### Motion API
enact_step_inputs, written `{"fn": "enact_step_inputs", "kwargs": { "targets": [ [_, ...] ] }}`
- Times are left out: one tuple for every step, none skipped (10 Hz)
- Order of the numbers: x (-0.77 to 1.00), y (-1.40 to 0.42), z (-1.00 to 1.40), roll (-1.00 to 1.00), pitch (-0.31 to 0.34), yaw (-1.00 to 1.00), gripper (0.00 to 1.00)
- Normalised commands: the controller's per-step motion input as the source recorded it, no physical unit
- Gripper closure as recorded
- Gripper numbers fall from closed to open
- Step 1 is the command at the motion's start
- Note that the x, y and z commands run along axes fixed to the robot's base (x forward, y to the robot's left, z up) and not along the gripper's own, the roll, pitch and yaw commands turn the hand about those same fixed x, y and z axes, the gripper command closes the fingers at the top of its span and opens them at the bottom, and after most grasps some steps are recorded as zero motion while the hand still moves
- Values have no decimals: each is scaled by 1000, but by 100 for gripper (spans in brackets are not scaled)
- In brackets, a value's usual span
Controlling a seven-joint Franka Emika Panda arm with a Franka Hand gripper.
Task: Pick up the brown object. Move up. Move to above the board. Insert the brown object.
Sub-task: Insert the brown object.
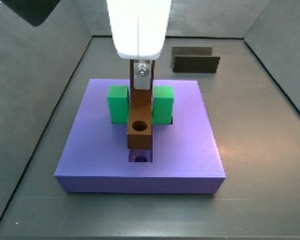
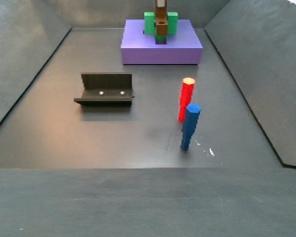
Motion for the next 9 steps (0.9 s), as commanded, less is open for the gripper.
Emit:
{"fn": "enact_step_inputs", "kwargs": {
  "targets": [
    [0, -20, -217, 111, -236, 0, 100],
    [0, 0, -291, 50, -270, 0, 100],
    [0, 0, -300, 7, -269, 0, 100],
    [-3, 6, -289, 0, -189, 0, 100],
    [-6, 20, -286, 0, -101, 0, 100],
    [-66, 11, -237, 21, -44, 0, 100],
    [-80, 0, -194, 43, -63, 0, 100],
    [-94, 0, -143, 43, -89, 0, 100],
    [-120, 0, -131, 127, -139, 131, 100]
  ]
}}
